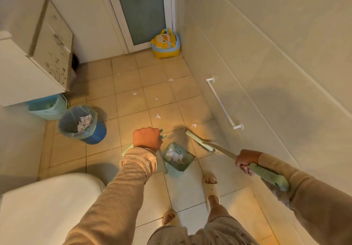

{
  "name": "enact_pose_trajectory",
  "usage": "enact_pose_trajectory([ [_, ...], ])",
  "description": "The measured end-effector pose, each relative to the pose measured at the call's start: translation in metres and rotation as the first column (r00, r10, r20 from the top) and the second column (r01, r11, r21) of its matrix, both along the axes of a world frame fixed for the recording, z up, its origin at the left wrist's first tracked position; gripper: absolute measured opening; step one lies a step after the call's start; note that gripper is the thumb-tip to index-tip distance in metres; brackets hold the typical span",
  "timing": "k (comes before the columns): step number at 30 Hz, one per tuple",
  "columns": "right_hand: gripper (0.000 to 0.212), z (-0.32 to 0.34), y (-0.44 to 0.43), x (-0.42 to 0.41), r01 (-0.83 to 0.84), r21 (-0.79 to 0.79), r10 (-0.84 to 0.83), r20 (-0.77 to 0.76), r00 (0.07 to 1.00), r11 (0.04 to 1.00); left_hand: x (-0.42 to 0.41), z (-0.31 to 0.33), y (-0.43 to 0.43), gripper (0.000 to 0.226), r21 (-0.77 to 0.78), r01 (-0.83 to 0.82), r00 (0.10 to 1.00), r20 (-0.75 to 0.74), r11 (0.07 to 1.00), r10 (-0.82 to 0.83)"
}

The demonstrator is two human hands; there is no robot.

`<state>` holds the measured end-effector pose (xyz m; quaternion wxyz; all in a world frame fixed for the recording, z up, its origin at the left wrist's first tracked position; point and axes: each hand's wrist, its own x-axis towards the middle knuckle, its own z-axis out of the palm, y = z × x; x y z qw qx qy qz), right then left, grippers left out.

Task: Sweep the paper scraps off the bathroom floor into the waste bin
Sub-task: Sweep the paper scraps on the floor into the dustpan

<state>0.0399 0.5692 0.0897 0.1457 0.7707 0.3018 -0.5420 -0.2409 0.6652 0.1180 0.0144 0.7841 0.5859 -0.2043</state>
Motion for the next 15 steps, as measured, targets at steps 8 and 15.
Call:
enact_pose_trajectory([
  [8,0.035,0.014,0.096,0.069,-0.123,0.098,0.119,0.043,0.992,0.988,0.051,0.004,0.046,0.034,-0.033,-0.255,0.966,0.023,0.966,0.256],
  [15,0.036,0.013,0.163,0.078,-0.276,0.131,0.261,0.122,0.958,0.952,0.093,-0.002,0.041,0.03,-0.099,-0.348,0.936,0.014,0.932,0.351],
])
